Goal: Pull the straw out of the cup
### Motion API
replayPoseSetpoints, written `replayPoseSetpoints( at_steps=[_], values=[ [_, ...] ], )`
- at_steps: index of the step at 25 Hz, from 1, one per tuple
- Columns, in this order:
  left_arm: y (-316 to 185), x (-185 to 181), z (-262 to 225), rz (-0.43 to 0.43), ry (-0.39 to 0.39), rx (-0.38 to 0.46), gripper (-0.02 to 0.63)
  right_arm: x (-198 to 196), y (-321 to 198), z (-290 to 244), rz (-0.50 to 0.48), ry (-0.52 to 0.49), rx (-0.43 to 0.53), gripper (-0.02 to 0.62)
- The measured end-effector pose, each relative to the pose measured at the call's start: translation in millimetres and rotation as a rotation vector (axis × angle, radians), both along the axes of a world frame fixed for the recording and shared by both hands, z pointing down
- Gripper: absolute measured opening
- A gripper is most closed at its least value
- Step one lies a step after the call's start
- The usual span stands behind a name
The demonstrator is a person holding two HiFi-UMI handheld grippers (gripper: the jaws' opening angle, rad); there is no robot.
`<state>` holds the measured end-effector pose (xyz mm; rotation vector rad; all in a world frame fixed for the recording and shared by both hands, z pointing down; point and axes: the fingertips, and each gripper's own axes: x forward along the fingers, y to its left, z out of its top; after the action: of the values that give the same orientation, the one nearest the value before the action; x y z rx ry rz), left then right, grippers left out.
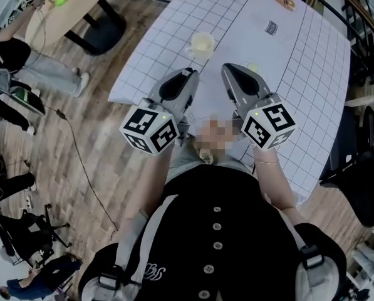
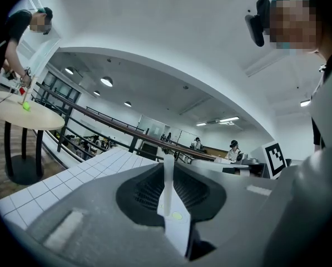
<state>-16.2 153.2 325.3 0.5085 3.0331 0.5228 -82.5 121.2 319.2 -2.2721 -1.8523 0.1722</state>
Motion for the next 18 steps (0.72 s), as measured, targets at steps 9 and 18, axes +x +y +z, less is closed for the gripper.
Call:
replayPoseSetpoints(
  at_steps=[9, 18],
  values=[
    [42.0, -2.0, 0.3, 0.090, 0.007, 0.013, 0.049, 1.3, 30.8, 1.8, 0.100, 0.012, 0.017, 0.000],
    [94.2, -26.9, 7.1, 0.166, 0.028, 0.029, 0.049, -20.3, 70.8, 12.0, 0.191, 0.036, 0.042, 0.000]
  ],
)
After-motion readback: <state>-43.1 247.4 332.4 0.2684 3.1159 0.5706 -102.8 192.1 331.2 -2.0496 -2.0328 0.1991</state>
